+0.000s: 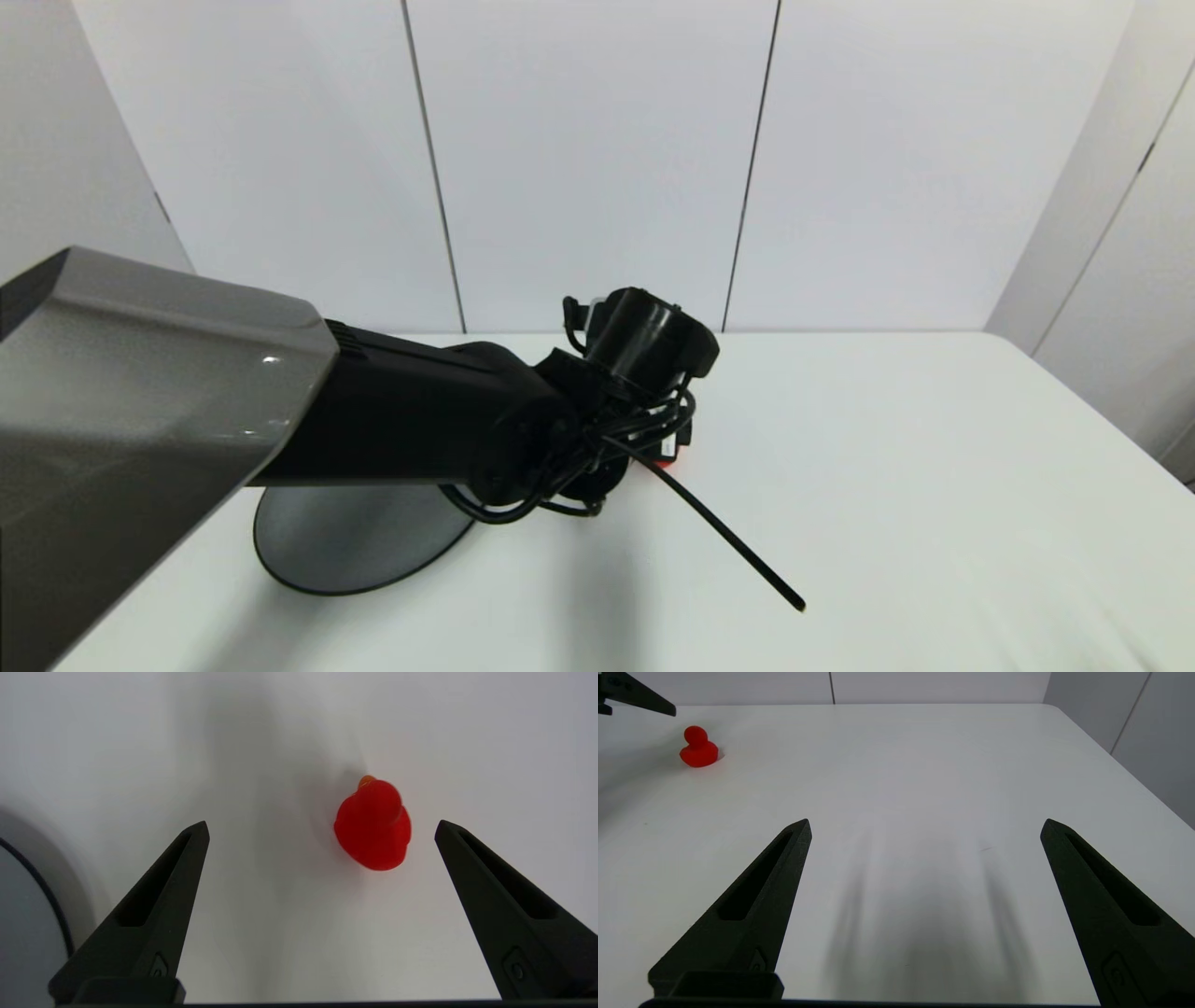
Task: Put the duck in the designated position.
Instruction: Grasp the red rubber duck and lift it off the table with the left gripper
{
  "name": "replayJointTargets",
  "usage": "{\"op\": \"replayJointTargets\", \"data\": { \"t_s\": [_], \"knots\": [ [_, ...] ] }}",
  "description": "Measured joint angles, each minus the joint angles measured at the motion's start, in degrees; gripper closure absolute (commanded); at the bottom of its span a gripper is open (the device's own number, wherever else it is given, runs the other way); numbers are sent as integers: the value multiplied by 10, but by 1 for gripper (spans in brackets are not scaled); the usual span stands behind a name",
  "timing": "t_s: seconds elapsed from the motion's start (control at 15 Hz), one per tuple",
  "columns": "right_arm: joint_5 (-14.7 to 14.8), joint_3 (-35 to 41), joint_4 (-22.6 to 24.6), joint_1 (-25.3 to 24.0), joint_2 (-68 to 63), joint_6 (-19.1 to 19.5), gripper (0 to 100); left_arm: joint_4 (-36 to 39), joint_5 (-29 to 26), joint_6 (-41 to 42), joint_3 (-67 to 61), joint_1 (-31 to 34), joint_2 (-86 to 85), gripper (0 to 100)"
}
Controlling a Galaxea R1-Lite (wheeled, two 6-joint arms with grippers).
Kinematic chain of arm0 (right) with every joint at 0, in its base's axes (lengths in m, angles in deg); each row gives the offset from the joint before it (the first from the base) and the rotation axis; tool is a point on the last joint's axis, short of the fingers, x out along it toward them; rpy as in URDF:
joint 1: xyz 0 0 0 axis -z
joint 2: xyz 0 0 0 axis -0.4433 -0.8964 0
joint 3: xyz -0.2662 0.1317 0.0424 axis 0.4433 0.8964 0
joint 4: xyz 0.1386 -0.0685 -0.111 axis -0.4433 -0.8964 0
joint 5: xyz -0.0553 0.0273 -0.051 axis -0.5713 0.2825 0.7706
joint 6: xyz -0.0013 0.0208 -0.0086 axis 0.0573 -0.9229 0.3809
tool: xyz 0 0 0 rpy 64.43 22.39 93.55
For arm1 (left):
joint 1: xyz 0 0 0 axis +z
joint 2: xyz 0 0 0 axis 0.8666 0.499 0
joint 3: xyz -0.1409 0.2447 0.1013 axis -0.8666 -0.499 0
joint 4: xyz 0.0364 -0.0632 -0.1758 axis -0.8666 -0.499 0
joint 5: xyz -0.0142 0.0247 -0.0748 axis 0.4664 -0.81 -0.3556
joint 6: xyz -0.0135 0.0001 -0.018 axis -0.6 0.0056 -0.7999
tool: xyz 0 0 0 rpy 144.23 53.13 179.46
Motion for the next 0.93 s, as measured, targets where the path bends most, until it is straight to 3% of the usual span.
{"op": "replayJointTargets", "data": {
  "t_s": [0.93],
  "knots": [
    [0, 0, 0, 0, 0, 0, 0, 39, 59, -7, 42, -26, 94, 0]
  ]
}}
